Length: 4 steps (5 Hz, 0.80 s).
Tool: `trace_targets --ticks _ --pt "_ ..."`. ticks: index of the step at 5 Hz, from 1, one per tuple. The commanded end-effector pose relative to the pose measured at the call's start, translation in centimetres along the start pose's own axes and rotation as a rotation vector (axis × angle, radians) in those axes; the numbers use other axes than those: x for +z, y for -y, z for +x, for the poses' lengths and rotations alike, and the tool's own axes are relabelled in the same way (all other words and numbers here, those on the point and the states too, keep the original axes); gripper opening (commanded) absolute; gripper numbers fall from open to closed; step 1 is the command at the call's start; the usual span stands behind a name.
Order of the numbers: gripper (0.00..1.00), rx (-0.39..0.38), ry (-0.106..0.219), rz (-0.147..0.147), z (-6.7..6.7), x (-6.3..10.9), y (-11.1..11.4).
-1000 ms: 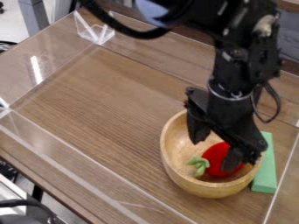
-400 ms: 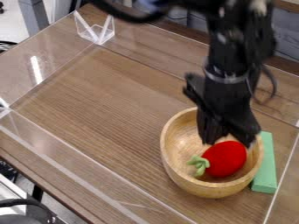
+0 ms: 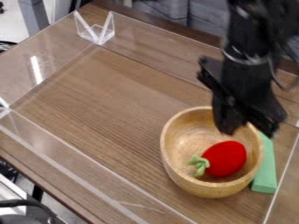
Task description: Move the red fruit to the left
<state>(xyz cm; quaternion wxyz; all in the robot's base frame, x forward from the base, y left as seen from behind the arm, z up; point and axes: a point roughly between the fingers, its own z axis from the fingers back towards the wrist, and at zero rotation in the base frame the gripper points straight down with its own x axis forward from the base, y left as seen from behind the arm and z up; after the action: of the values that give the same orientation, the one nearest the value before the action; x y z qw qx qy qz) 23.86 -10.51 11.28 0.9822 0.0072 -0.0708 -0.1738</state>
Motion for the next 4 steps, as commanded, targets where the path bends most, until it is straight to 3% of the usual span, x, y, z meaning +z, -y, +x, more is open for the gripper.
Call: trace_targets --ticks 1,2,3,4 --pt "1.00 -0.057 0.026 -0.005 0.3 -0.2 0.9" --pt "0.00 -0.097 0.032 -0.005 0.2 0.5 1.1" --pt "0.00 -0.148 0.050 -0.010 0.6 1.2 1.5" --pt "0.00 -0.195 0.077 -0.012 0.9 3.2 1.0"
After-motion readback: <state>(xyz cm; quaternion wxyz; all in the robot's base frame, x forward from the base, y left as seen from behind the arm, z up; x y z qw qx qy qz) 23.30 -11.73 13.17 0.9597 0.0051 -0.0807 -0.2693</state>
